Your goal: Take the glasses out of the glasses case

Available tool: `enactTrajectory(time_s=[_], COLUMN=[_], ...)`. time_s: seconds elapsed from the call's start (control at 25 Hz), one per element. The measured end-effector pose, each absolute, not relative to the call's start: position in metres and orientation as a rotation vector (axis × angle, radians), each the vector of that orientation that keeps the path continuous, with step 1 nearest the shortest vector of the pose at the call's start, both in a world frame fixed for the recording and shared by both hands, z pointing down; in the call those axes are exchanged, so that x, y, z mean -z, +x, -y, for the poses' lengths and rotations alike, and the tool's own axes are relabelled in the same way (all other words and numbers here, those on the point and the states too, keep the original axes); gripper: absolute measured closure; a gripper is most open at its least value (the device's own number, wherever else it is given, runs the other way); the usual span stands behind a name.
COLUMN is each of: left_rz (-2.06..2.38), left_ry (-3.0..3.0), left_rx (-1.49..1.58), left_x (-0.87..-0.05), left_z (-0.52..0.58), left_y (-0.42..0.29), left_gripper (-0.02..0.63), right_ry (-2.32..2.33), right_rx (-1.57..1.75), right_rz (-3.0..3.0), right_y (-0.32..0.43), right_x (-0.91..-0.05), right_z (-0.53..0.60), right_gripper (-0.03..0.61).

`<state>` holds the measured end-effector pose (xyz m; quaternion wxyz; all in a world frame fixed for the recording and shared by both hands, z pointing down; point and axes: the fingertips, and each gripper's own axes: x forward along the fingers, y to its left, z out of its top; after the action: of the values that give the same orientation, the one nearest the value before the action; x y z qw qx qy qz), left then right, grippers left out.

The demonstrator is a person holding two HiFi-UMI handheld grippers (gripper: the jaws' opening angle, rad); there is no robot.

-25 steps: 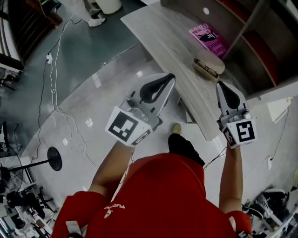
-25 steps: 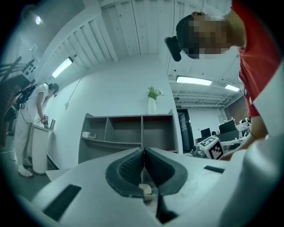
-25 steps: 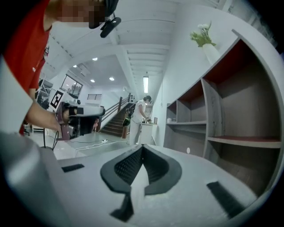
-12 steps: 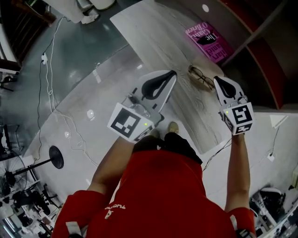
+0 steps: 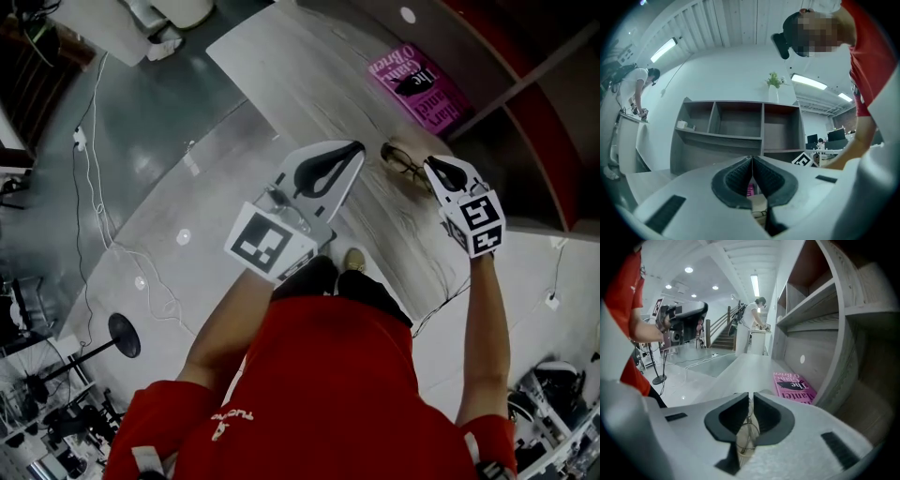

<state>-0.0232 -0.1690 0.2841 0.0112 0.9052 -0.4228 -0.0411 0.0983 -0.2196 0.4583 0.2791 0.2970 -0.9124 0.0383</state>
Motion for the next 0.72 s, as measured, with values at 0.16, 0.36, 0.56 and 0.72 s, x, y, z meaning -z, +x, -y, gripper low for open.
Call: enactTrajectory(time_s=[0.16, 0.36, 0.56, 0.72], left_rz=[1.264, 1.218, 1.153, 1.14], left_ry=[2.833, 2.836, 2.813, 2.812], left_rx=[0.12, 0.108, 0.026, 0.01], left_x=[-0.29, -0.299, -0.322, -0.327], left_z=[0.181, 0.193, 0.198, 0.202], left_y=[-0.023, -0.024, -0.023, -0.023], left_gripper=[0.601, 0.601, 0.601, 0.601], right_ry=[0.738, 0.628, 0.544, 0.492], right_rx=[-0.156, -0.235, -0.293, -0.336], right_rz=[2.393, 2.324, 2.261, 2.233], right_y=[0.096, 0.092, 0.089, 0.087], right_x=[-0.479, -0.509, -0.532, -0.541], right_z=[0.221, 0.221, 0.222, 0.222], right_gripper=[0.514, 0.48, 0.442, 0.421])
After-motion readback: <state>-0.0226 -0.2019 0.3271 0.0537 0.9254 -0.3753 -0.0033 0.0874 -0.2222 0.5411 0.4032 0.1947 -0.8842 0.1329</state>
